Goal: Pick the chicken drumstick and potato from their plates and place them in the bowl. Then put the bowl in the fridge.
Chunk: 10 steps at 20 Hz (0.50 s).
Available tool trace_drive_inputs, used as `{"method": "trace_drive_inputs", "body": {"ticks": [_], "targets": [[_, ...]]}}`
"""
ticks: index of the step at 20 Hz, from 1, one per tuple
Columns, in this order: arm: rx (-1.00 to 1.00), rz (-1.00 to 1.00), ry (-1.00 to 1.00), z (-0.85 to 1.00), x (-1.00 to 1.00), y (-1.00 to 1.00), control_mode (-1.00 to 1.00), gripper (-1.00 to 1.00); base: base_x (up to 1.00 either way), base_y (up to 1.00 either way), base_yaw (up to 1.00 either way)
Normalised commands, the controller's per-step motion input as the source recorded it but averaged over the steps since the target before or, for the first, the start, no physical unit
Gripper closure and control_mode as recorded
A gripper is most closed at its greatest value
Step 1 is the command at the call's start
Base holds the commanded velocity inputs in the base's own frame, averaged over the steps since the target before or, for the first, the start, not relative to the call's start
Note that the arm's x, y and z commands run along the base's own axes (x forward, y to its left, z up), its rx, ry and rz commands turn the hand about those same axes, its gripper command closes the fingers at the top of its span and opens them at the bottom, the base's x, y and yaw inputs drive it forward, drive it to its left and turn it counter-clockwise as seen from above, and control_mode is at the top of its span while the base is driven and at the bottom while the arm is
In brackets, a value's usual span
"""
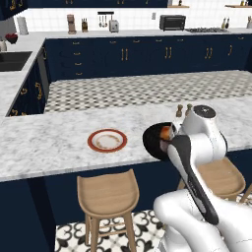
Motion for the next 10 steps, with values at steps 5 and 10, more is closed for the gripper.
{"method": "trace_drive_inputs", "body": {"ticks": [5, 10], "targets": [[0.00, 0.06, -0.02, 0.41, -0.90, -0.03, -1.00, 1.00, 0.00, 0.00, 0.00], [0.00, 0.01, 0.01, 0.21, -0.70, 0.00, -1.00, 1.00, 0.00, 0.00, 0.00]]}}
